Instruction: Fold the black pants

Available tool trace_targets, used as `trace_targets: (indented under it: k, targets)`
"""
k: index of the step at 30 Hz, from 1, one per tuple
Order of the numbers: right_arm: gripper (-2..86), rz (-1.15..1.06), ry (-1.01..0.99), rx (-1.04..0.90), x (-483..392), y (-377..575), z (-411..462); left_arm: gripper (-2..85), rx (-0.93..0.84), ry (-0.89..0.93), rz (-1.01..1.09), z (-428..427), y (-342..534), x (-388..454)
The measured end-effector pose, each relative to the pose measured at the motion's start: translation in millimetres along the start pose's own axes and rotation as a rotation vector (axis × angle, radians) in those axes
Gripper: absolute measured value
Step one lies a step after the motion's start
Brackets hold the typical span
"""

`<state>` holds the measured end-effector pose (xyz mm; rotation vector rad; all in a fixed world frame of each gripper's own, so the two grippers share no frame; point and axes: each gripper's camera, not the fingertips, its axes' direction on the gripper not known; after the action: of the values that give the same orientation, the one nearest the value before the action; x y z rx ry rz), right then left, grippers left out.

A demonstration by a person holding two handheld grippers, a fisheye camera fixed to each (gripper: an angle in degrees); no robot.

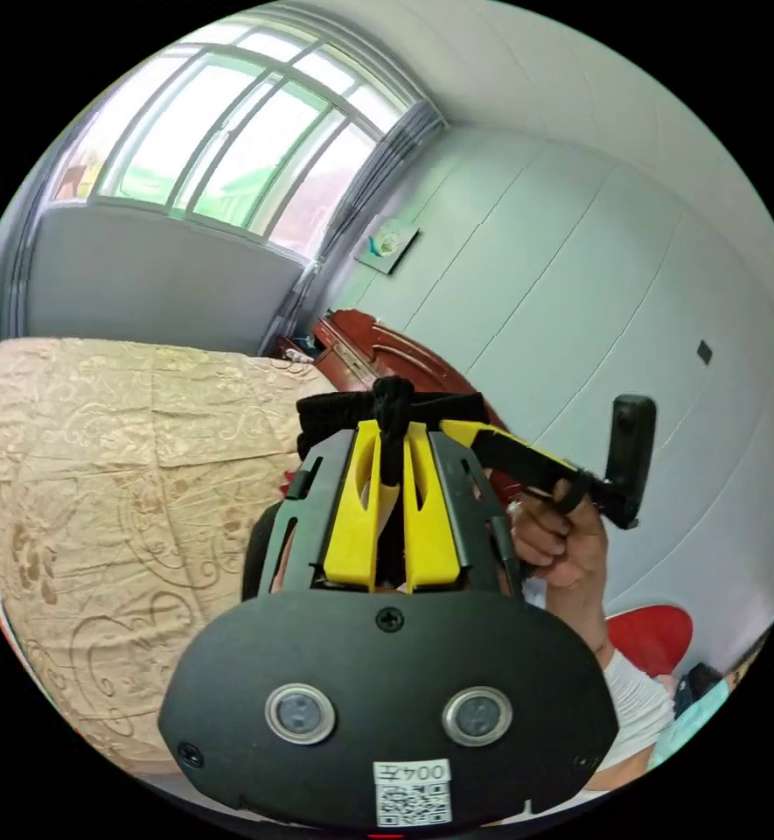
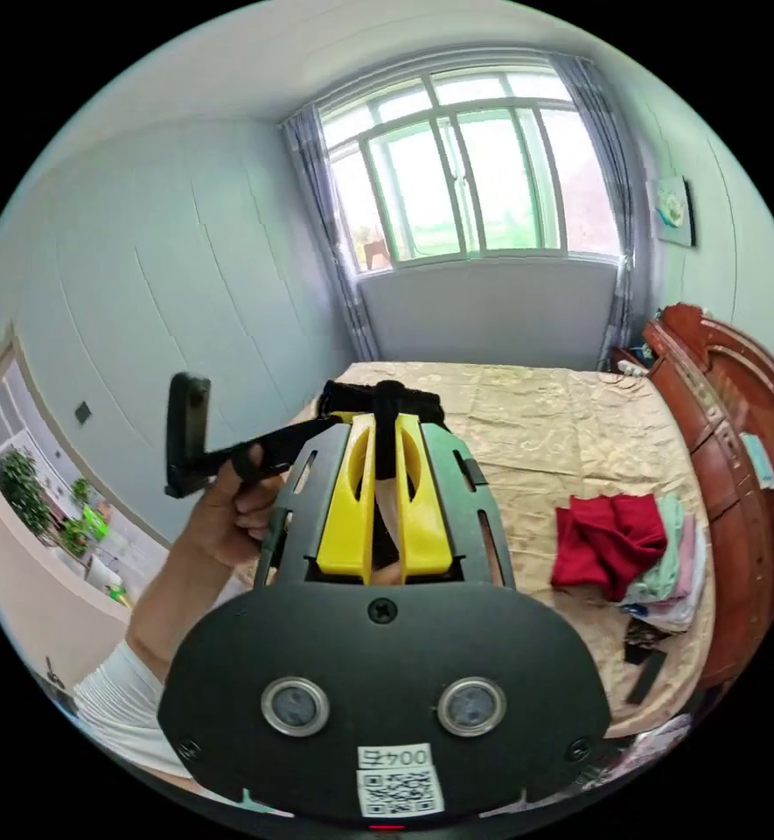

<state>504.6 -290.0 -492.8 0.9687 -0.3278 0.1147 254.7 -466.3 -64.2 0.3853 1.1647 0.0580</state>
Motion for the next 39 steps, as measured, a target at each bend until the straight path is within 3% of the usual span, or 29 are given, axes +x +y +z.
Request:
trace_targets:
  k: [4,12,19,30,36,39]
  targets:
    - [4.7,0.106,-0.189,0.043,50.2,25.3,19.6,2.7,0.126,0.24,-0.09,-21.5,31.2,-48.3]
    - [5.1,0.275,-0.463,0.018,138.8,81.1,85.1,5.3,0.289,0.424,-0.131,-50.6,87.4,-107.6]
    - [6.4,0.362,-0.507,-0.106,184.2,95.7,131.4,14.6,0.334,0.463,-0.03,-74.7,120.6,-132.9]
    - [9.9,0.327,-0.528,-0.358,194.5,80.4,182.2,20.7,0.194,-0.016,0.401,-95.1,152.7,-83.7]
    - [9.2,0.282,-0.454,-0.409,175.9,78.6,184.2,12.5,0.212,-0.185,0.39,-106.2,170.7,-84.0]
    - [9.3,0.185,-0.452,-0.395,162.0,74.1,168.3,8.6,0.208,-0.169,0.352,-119.0,170.0,-84.7]
